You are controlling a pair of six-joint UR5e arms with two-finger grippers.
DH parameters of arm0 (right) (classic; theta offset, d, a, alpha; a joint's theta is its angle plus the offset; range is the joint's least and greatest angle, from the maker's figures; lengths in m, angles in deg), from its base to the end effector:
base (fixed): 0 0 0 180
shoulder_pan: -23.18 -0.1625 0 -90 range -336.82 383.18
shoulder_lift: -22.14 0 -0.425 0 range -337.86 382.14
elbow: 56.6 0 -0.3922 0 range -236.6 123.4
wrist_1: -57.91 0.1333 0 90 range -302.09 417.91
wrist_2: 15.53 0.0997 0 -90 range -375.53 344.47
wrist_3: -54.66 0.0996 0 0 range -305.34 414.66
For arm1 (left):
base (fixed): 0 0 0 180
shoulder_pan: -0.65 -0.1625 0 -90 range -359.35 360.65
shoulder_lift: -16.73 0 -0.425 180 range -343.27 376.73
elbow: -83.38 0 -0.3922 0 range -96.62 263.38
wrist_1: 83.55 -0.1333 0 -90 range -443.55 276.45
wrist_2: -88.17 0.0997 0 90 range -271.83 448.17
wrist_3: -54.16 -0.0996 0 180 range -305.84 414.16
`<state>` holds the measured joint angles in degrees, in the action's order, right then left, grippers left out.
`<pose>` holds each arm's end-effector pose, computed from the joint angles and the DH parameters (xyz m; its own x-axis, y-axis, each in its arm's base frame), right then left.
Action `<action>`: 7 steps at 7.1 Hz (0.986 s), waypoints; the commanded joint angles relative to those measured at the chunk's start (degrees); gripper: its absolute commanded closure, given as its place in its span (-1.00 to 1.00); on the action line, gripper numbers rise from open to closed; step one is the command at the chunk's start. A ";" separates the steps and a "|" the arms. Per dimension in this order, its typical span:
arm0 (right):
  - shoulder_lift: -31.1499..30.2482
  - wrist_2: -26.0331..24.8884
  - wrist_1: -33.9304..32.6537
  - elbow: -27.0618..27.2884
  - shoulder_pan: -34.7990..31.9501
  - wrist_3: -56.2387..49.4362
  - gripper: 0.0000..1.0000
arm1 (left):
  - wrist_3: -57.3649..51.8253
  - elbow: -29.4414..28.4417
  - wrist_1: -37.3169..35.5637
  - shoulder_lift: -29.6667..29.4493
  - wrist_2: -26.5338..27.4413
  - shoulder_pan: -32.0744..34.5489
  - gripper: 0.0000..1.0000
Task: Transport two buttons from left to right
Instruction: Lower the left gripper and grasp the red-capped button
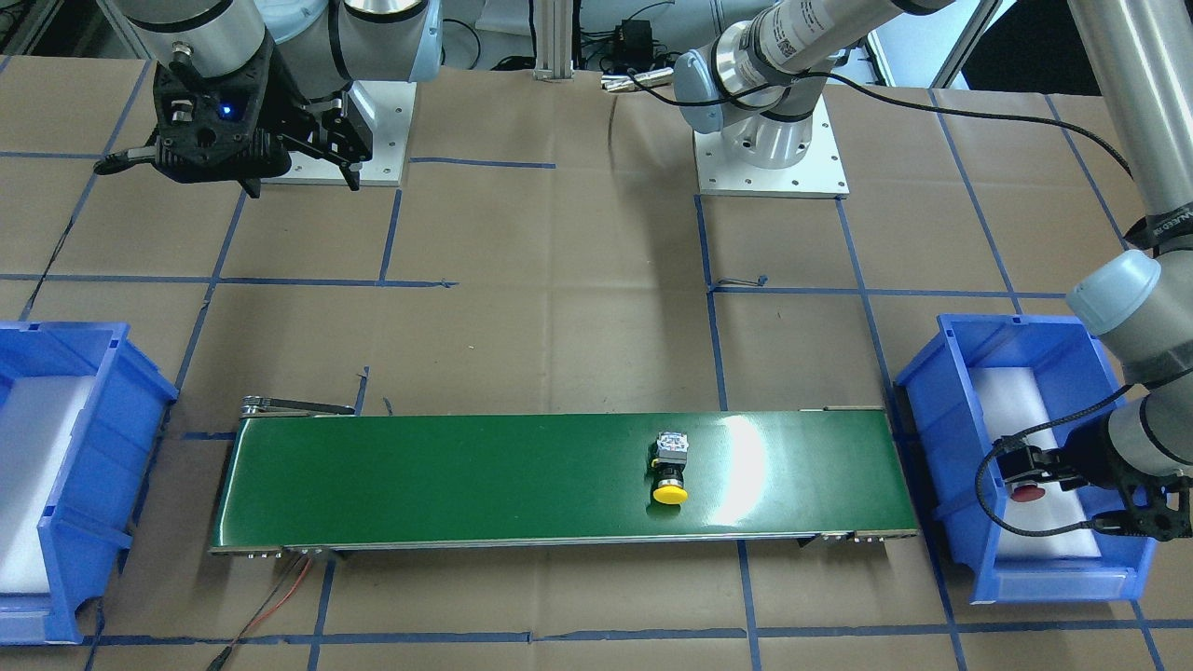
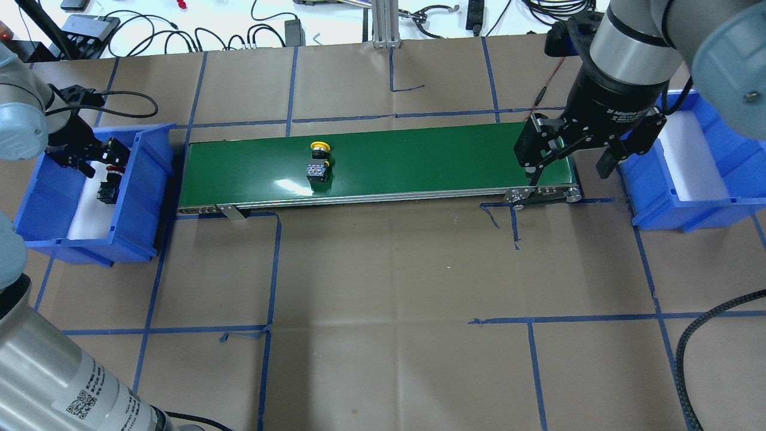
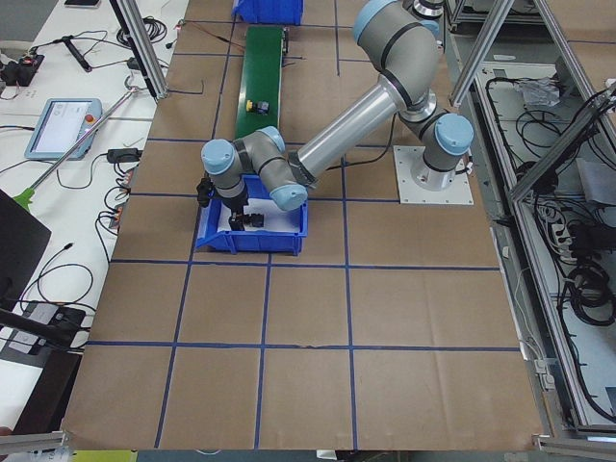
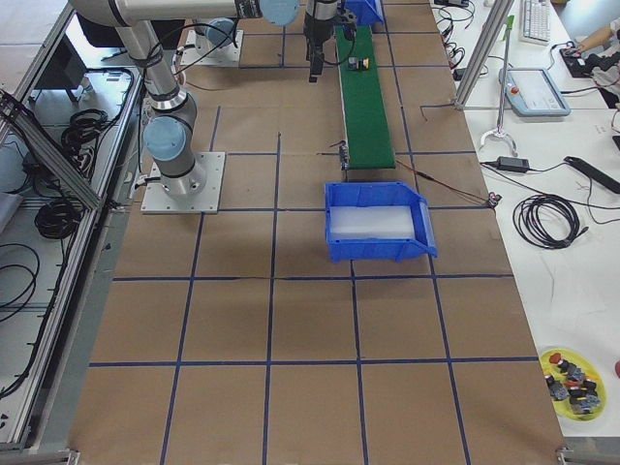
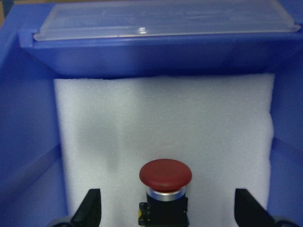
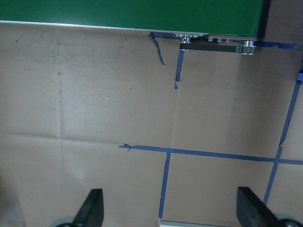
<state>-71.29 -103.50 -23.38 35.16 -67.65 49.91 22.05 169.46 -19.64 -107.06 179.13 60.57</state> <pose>0.1434 -0.4513 0.4872 -0.9947 -0.0923 -0.0452 -0.0971 0.9881 0.1192 0.2216 -0.6452 0.2144 -0.9992 0.0353 0.0209 0.0366 0.9972 0.0647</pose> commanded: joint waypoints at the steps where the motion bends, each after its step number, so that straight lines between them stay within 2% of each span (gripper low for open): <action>1: 0.00 0.00 -0.01 0.00 0.03 0.00 -1.00 | 0.03 0.06 0.15 -0.13 0.36 -0.06 -0.98; 2: 0.00 0.00 0.08 0.00 0.03 0.00 -1.00 | 0.29 0.06 0.24 -0.13 0.45 -0.06 -0.91; 4: 0.00 0.00 0.08 0.00 0.03 0.00 -1.00 | 0.64 0.06 0.86 0.04 0.36 -0.15 -0.20; 6: 0.00 0.00 0.08 0.09 -0.06 0.00 -1.00 | 0.91 -0.12 0.86 0.31 0.36 -0.15 0.59; 7: 0.00 0.00 0.08 0.09 -0.06 0.00 -1.00 | 0.91 -0.47 0.86 0.57 0.36 -0.15 0.79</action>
<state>-71.29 -103.51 -23.30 35.23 -67.66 49.91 22.91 169.29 -18.79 -106.74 179.49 60.42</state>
